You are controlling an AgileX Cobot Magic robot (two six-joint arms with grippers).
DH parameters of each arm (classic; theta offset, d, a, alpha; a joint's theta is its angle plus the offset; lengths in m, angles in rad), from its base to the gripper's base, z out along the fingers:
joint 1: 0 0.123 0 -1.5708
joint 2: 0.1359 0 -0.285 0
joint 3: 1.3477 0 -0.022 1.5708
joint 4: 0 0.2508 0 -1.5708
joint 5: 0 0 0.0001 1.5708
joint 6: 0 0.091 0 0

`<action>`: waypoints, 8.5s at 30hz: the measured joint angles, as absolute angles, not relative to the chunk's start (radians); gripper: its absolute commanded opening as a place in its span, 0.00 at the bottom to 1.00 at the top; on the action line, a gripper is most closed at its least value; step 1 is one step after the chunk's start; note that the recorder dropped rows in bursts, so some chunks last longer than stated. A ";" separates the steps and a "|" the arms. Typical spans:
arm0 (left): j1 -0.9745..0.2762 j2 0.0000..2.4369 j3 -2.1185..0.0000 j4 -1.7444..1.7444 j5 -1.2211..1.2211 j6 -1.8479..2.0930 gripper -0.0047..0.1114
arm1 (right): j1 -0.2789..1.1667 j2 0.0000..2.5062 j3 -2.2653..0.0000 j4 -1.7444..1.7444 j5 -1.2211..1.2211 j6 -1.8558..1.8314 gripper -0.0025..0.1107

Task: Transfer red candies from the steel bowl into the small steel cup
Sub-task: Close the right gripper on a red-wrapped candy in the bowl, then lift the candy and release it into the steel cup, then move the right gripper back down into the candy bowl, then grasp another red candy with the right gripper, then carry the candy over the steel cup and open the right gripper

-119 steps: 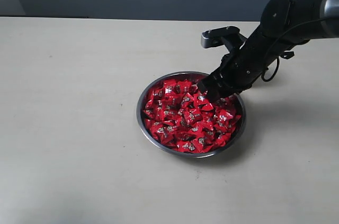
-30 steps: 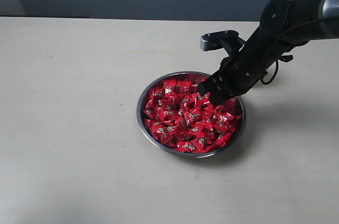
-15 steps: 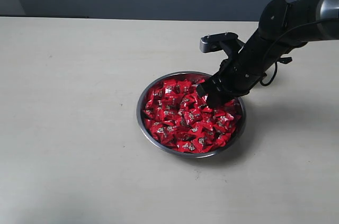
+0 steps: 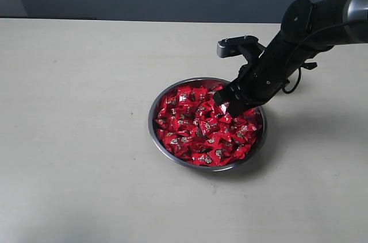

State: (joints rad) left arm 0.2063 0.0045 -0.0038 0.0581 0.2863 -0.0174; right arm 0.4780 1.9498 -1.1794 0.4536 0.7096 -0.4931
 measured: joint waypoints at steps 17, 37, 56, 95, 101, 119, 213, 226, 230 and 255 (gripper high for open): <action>0.206 0.004 -0.004 0.058 0.286 -0.017 0.04 | 0.478 1.920 -1.251 0.457 0.728 -0.493 0.02; 0.206 0.004 -0.004 0.058 0.286 -0.017 0.04 | 0.441 1.914 -1.482 0.050 0.727 -0.227 0.02; 0.206 0.004 -0.004 0.058 0.286 -0.017 0.04 | 0.332 2.086 -1.594 0.164 0.786 -0.276 0.02; 0.206 0.004 -0.004 0.058 0.286 -0.017 0.04 | 0.441 1.974 -1.593 0.440 1.050 -0.457 0.29; 0.206 0.004 -0.004 0.058 0.286 -0.017 0.04 | 0.532 1.974 -1.592 0.378 1.085 -0.462 0.29; 0.206 0.004 -0.004 0.058 0.286 -0.017 0.04 | 0.572 1.796 -1.142 0.124 0.810 -0.309 0.29; 0.206 0.004 -0.004 0.058 0.286 -0.017 0.04 | 0.572 1.905 -1.125 0.138 0.756 -0.223 0.02; 0.206 0.004 -0.004 0.058 0.286 -0.017 0.04 | 0.572 1.841 -1.125 0.140 0.764 -0.222 0.02; 0.206 0.004 -0.004 0.058 0.286 -0.017 0.04 | 0.572 1.808 -1.125 0.140 0.764 -0.222 0.02; 0.206 0.004 -0.004 0.058 0.286 -0.017 0.04 | 0.387 1.823 -1.379 -0.166 0.655 -0.017 0.02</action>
